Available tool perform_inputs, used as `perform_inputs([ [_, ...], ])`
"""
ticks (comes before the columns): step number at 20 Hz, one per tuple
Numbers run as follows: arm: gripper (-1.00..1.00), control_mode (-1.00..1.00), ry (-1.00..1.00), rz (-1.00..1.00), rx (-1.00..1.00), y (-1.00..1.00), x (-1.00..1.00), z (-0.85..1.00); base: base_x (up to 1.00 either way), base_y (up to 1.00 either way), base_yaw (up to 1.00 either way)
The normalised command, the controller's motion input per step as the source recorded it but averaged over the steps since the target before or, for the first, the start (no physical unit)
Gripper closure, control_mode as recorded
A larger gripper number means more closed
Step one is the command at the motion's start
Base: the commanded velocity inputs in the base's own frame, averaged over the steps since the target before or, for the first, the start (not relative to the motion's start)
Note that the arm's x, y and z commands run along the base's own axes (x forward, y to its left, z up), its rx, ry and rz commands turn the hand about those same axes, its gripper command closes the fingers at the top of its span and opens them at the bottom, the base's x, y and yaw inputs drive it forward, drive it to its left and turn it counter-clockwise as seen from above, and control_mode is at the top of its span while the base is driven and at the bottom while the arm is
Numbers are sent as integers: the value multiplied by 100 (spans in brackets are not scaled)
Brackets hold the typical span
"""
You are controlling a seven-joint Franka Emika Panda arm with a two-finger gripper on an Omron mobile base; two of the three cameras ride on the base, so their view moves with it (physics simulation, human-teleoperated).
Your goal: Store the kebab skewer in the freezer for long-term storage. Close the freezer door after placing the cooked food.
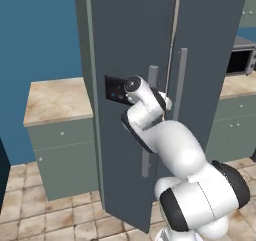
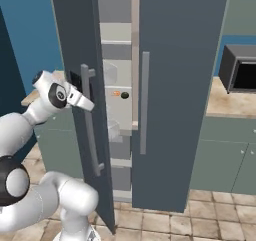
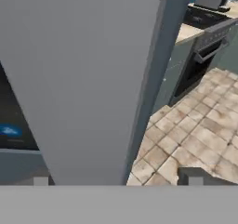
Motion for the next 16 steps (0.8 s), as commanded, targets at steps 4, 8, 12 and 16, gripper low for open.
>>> perform_inputs([
  [4,-100,-100,3,25,22,-57,30,17,0,0,0],
  [8,-100,-100,1,22,12,-38,30,14,0,0,0],
  [12,-100,-100,0,17,2,-15,28,3,0,0,0],
  [16,-100,-100,0,23,0,-18,42,1,0,0,0],
])
